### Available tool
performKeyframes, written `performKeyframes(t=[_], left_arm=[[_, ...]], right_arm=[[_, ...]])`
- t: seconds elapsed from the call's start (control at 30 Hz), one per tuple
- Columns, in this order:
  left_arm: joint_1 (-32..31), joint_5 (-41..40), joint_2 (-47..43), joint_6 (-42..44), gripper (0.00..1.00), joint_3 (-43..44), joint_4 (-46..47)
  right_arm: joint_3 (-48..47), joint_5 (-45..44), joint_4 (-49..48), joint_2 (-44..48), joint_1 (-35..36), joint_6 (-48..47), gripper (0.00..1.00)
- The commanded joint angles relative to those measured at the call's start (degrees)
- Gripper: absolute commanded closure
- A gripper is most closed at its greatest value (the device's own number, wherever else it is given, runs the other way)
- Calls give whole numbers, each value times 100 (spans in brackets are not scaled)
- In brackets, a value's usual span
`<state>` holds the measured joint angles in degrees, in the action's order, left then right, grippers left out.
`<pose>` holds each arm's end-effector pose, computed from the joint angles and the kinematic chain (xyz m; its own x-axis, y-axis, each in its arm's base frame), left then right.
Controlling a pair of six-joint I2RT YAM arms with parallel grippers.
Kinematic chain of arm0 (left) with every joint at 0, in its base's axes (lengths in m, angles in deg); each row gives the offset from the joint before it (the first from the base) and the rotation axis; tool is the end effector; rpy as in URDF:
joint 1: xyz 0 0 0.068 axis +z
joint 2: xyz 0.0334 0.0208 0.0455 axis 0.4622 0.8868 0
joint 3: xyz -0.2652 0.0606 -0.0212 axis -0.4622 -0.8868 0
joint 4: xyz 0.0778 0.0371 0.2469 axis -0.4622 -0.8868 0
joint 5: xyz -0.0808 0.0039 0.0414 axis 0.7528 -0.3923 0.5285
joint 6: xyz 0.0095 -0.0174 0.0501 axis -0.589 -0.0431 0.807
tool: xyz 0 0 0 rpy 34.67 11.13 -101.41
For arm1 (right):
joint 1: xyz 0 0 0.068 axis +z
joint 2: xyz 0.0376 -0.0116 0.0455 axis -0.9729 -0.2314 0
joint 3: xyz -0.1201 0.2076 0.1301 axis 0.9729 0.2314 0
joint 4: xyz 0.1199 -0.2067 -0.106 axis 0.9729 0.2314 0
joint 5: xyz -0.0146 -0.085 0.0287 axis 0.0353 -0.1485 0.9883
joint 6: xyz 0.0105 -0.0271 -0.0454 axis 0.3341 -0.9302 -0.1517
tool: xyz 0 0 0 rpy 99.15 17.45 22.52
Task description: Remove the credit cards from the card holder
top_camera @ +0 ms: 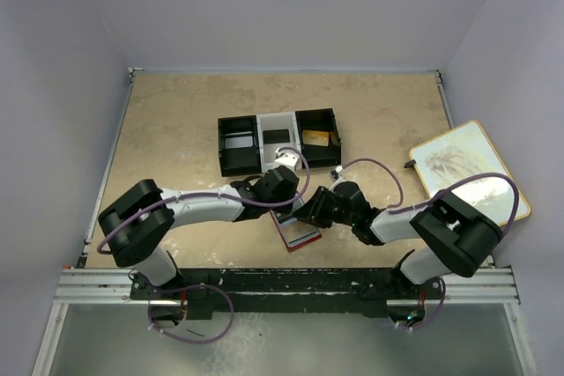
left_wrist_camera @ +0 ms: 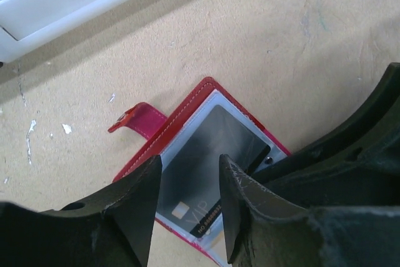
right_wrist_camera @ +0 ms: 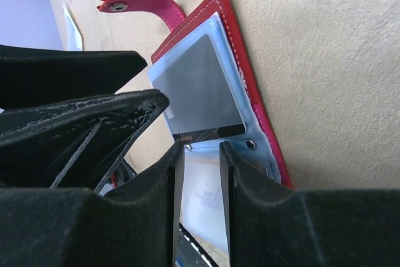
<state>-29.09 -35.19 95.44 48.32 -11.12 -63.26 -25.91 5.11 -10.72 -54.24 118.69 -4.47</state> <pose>0.1838 -0.2599 0.1773 -0.7257 0.1236 -0.6768 0.3402 0.9195 -0.1969 0.1734 0.1661 0.1257 -0.8546 0.4432 -0.2706 -0.0058 0.5128 0.8585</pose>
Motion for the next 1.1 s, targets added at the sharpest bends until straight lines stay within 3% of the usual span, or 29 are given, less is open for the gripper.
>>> performKeyframes(t=[0.0, 0.5, 1.07], left_arm=[[44, -176, 331, 220, 61, 308, -121], [46, -369, 561, 101, 72, 52, -367], [96, -832, 503, -69, 72, 184, -533]], right_arm=[[181, -217, -414, -280, 30, 279, 68], [575, -514, -1820, -936, 30, 1181, 70], [306, -703, -1777, -937, 74, 979, 73]])
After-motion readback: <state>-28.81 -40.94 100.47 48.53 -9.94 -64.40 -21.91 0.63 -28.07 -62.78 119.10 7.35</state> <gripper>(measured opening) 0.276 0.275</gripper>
